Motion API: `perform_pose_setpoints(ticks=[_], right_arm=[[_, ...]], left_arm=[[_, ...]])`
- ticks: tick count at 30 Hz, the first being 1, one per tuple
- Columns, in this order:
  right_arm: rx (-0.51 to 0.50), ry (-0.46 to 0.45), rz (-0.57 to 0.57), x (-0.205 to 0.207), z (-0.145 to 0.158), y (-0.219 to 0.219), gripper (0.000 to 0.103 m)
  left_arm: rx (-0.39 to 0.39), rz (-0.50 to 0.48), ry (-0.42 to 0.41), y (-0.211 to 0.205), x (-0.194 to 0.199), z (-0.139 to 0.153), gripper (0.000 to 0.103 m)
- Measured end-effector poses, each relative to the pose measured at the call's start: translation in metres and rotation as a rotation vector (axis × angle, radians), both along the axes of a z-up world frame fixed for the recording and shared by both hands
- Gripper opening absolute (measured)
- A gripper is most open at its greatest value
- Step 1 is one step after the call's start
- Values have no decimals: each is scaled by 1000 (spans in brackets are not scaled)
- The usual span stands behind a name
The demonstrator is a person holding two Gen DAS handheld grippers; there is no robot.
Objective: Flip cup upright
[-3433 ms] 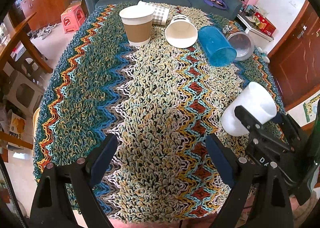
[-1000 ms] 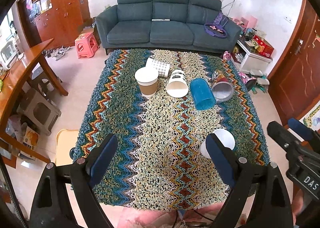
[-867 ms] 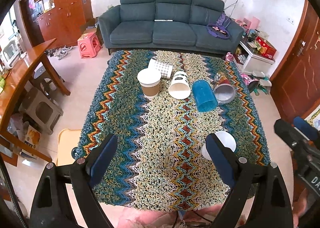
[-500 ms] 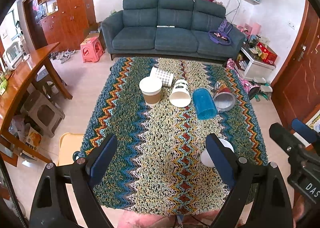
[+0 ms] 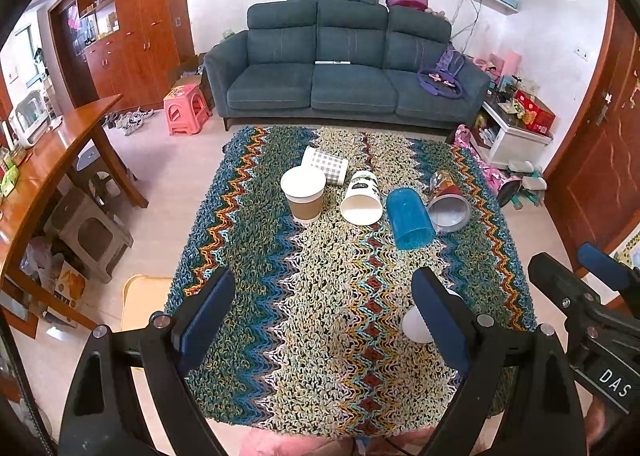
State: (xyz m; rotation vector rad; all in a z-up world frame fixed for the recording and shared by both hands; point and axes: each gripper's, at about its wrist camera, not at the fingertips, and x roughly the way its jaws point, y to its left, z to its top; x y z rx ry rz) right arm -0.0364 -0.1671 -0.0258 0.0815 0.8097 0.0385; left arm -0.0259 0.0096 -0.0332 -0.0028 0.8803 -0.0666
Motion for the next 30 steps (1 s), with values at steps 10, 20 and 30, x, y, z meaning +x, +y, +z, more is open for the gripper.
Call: perform_pose_setpoints(ticks=[10,20,30], right_arm=[[2,6,0,3,-1,1,80],[2,8,2,4,-2,1,80],[2,9,3,3,-2,1,80]], left_arm=[[2,3,-3,0,1,2,92],[1,3,-4,0,1,2,92],[1,3,-4,0,0,1,92]])
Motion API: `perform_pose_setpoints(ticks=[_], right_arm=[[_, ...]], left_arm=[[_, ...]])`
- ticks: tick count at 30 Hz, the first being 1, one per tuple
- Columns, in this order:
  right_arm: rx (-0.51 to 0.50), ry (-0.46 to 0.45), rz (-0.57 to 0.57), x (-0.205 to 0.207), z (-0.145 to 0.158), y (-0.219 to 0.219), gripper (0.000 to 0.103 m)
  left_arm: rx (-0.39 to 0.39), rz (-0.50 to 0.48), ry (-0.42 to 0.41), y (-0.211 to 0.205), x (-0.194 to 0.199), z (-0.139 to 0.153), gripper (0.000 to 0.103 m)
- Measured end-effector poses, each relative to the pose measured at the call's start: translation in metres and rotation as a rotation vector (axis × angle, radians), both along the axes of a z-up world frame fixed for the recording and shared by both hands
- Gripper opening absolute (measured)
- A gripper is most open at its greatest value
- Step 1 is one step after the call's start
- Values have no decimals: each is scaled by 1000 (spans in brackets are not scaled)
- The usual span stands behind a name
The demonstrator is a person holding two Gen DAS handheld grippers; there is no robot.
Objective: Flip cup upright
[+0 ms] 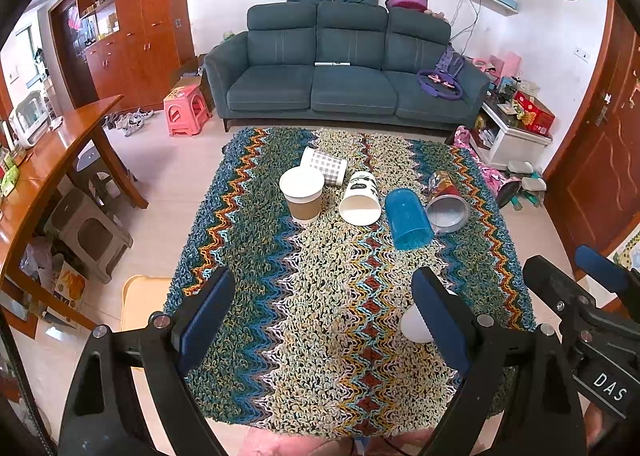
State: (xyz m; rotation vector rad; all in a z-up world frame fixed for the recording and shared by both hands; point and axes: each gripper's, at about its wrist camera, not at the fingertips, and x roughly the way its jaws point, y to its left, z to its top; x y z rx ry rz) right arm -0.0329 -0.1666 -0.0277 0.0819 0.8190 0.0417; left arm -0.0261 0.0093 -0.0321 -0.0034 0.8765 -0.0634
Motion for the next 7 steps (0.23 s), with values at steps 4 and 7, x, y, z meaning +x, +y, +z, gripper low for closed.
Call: perform_pose_setpoints(ticks=[4,7], right_arm=[[-1,3,1,-1,-1,0,80],[-2,7,3,-2,-3,1,80]], left_arm=[[0,2,1,0,0,0,92],[0,8,3,0,-1,0,92]])
